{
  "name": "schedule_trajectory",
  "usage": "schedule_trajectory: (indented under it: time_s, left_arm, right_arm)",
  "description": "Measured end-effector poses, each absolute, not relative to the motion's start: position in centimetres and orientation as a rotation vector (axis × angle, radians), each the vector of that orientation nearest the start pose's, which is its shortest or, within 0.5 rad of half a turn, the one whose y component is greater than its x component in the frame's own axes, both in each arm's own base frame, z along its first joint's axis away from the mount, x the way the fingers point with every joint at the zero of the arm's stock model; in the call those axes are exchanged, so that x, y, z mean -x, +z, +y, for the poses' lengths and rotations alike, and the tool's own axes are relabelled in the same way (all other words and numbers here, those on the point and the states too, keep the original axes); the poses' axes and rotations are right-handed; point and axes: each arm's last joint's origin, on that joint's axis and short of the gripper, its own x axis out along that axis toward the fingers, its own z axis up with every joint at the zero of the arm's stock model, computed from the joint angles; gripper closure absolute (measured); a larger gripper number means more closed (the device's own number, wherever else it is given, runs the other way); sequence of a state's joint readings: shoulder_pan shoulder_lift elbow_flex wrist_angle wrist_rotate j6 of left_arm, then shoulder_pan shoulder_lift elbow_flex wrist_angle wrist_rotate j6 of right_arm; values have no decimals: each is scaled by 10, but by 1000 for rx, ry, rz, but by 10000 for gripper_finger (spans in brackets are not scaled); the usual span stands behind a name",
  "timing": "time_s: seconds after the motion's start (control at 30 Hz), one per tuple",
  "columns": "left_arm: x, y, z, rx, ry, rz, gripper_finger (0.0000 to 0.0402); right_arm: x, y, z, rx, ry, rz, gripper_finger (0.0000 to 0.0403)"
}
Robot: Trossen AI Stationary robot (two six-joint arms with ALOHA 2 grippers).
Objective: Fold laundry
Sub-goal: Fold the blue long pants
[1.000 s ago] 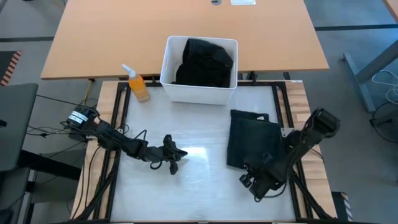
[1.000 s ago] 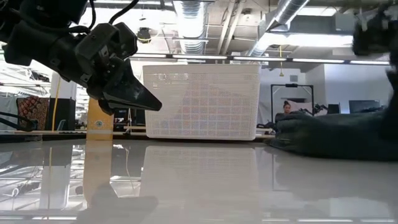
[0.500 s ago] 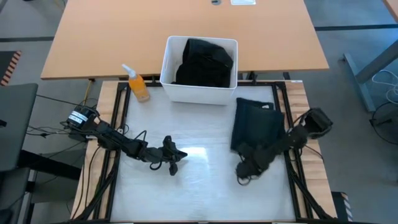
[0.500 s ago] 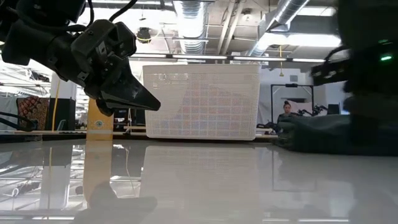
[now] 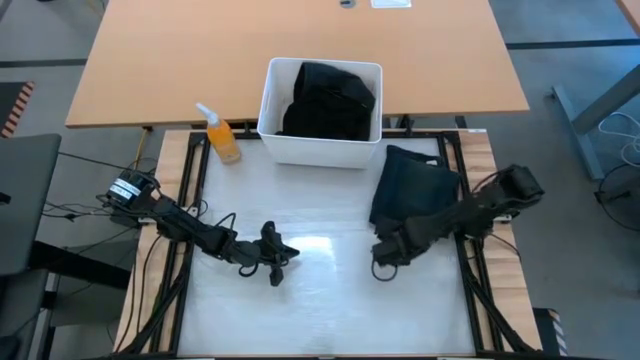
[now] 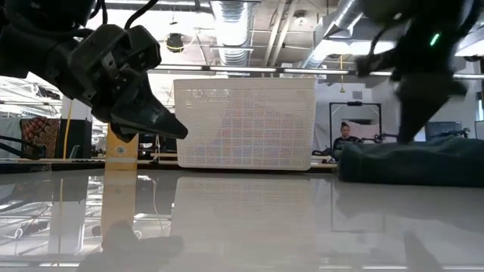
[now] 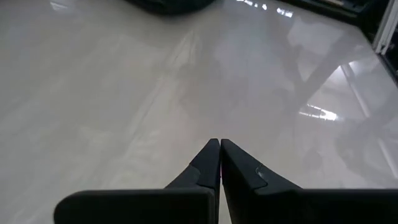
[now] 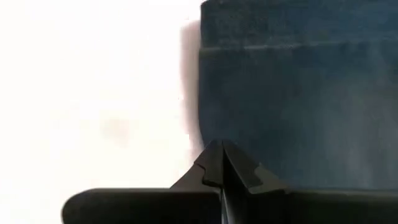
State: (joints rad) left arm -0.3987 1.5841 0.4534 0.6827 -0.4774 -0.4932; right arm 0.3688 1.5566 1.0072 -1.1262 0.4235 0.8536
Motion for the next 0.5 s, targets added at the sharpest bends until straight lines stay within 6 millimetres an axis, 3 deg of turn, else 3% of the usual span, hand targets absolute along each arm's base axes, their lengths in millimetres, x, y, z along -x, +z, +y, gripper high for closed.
schedule_trajectory:
  time_s: [0.07,0.17,0.33,0.5]
  left_arm:
    - [-251,131,-90,285,180,374,401]
    - [-252,131,-88,277,190,372,401]
    - [-253,131,-84,264,201,368,401]
    - [-254,131,-82,267,199,369,401]
  right_arm:
    - [-225,209,81,-102,-710,1364,385]
    - [-212,210,84,-249,-795,1424,385]
    - [-197,182,84,-251,-886,1565,385]
    - [-188,145,71,-215,-974,1665,385]
